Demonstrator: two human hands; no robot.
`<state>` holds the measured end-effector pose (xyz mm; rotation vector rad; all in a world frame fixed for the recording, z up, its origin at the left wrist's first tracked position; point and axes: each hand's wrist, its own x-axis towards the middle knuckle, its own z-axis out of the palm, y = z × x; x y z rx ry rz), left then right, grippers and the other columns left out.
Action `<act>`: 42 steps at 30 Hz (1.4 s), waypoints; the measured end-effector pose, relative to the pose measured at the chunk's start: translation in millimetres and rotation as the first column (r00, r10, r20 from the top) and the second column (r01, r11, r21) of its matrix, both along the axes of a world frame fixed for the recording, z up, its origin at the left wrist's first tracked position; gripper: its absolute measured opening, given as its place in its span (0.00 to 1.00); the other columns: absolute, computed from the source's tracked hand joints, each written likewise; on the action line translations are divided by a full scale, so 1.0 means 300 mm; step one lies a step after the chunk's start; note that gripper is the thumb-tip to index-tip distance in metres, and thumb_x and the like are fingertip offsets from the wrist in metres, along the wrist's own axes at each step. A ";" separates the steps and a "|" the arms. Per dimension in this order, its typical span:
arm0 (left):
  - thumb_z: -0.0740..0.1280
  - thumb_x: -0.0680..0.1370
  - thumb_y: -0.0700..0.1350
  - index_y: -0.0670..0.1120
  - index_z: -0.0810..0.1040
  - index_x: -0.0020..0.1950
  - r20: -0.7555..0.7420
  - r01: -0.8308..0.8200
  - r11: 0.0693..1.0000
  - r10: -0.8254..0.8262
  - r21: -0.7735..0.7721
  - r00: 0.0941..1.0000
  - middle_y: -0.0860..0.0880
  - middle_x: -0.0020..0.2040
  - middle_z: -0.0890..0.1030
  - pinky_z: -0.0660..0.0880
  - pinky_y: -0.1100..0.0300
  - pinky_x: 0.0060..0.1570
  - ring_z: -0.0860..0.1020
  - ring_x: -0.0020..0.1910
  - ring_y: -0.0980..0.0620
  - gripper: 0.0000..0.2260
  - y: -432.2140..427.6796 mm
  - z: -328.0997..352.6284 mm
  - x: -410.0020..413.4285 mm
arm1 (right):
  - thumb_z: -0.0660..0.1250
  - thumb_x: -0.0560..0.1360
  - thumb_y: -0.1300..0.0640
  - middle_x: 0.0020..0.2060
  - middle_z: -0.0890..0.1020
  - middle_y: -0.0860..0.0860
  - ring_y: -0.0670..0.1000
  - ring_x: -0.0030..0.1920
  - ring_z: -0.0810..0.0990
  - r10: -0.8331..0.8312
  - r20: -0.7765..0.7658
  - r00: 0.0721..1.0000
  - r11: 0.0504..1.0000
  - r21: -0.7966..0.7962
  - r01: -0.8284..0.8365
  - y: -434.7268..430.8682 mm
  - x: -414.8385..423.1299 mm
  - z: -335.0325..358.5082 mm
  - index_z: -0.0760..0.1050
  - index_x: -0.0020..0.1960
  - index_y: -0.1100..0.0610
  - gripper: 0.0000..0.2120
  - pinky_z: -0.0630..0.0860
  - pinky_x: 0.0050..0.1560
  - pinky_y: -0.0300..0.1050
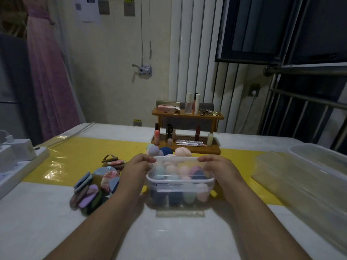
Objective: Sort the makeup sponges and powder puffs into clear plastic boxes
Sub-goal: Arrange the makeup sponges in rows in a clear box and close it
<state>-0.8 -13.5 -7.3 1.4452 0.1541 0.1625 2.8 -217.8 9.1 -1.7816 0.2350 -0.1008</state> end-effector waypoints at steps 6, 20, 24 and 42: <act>0.57 0.78 0.31 0.43 0.80 0.48 0.003 0.068 0.998 -0.068 -0.005 0.998 0.43 0.60 0.75 0.75 0.56 0.40 0.74 0.56 0.44 0.13 0.001 -0.005 -0.004 | 0.74 0.72 0.59 0.50 0.81 0.51 0.50 0.46 0.81 0.067 0.039 0.997 0.995 -0.070 -0.065 -0.001 -0.008 -0.019 0.80 0.50 0.51 0.09 0.73 0.38 0.42; 0.70 0.77 0.54 0.58 0.79 0.61 0.023 0.368 0.742 -0.458 0.561 0.889 0.61 0.73 0.61 0.67 0.65 0.54 0.63 0.68 0.56 0.13 0.073 0.002 0.010 | 0.74 0.73 0.46 0.77 0.62 0.46 0.48 0.72 0.65 0.373 -0.023 0.928 0.838 -0.422 -0.347 -0.045 -0.026 0.022 0.80 0.63 0.42 0.19 0.68 0.66 0.45; 0.73 0.63 0.63 0.67 0.68 0.68 -0.078 0.461 0.556 -0.577 0.692 0.813 0.64 0.78 0.46 0.62 0.68 0.58 0.54 0.70 0.61 0.34 0.099 0.000 0.021 | 0.80 0.65 0.46 0.79 0.52 0.42 0.52 0.76 0.59 0.471 -0.199 0.859 0.696 -0.515 -0.501 -0.068 -0.032 0.028 0.67 0.72 0.39 0.39 0.64 0.73 0.49; 0.80 0.66 0.52 0.65 0.68 0.68 -0.040 0.322 0.482 -0.507 0.815 0.861 0.64 0.76 0.53 0.61 0.64 0.65 0.57 0.69 0.61 0.35 0.087 0.006 0.007 | 0.84 0.57 0.46 0.65 0.62 0.39 0.47 0.63 0.69 0.444 -0.111 0.889 0.616 -0.682 -0.393 -0.051 -0.013 -0.012 0.65 0.65 0.38 0.42 0.75 0.63 0.47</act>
